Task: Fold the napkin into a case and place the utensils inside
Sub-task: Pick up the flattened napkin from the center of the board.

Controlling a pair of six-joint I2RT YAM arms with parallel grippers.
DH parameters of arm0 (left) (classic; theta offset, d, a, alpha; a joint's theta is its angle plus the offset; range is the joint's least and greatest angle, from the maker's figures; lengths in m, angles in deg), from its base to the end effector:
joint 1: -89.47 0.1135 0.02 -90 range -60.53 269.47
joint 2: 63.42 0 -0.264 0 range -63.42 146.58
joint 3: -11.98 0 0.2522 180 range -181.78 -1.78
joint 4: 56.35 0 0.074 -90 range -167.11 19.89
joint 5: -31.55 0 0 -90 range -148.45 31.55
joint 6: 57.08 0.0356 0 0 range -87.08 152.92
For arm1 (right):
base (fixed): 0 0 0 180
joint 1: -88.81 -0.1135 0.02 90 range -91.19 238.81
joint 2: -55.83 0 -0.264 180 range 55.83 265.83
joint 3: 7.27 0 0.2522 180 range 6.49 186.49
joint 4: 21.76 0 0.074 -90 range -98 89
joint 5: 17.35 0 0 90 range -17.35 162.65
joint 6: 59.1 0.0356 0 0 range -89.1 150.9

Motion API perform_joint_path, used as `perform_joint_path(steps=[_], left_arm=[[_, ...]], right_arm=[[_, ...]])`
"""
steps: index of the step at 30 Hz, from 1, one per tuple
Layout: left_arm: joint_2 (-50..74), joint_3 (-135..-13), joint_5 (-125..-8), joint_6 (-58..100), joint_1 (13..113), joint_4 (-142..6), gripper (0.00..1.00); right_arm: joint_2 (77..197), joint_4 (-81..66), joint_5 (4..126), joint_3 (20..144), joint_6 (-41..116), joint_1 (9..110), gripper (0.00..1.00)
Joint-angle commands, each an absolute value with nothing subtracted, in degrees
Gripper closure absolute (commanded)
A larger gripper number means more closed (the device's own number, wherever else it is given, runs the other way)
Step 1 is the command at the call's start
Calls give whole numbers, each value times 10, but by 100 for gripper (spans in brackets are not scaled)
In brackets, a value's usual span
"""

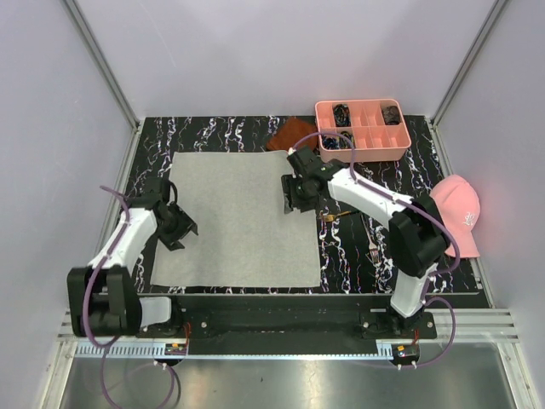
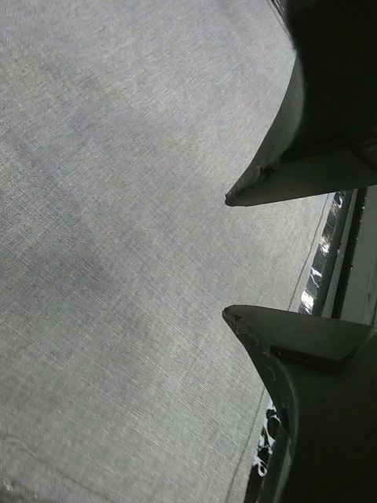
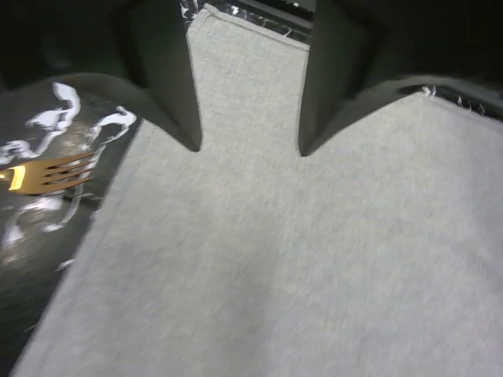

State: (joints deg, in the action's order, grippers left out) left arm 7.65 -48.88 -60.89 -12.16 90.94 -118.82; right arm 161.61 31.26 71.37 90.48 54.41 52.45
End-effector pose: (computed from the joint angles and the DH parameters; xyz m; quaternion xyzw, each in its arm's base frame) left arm 0.2151 0.0040 0.2139 -0.3876 0.9092 -0.0755 0.1319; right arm 0.3173 0.2346 0.2364 -0.1111 0.9618 0.1341 0.2112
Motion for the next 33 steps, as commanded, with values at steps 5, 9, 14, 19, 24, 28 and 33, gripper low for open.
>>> perform_joint_path(steps=[5,9,14,19,24,28,33], left_arm=[[195,-517,-628,-117,936,-1106,44],[264,-547,-635,-121,940,-1092,44],[343,-597,-642,-120,941,-1085,44],[383,-680,-649,-115,941,-1093,44],[401,-778,-630,-79,943,-1144,45],[324,-760,-586,-59,944,-1180,36],[185,-626,-522,-88,964,-1218,32]], right_arm=[[1599,174,683,794,598,527,51],[1640,165,703,820,580,529,53],[1710,166,712,859,571,549,55],[1758,166,723,918,536,581,55],[1775,220,747,1006,504,590,53],[1721,269,759,1017,509,582,41],[1616,306,751,946,556,561,7]])
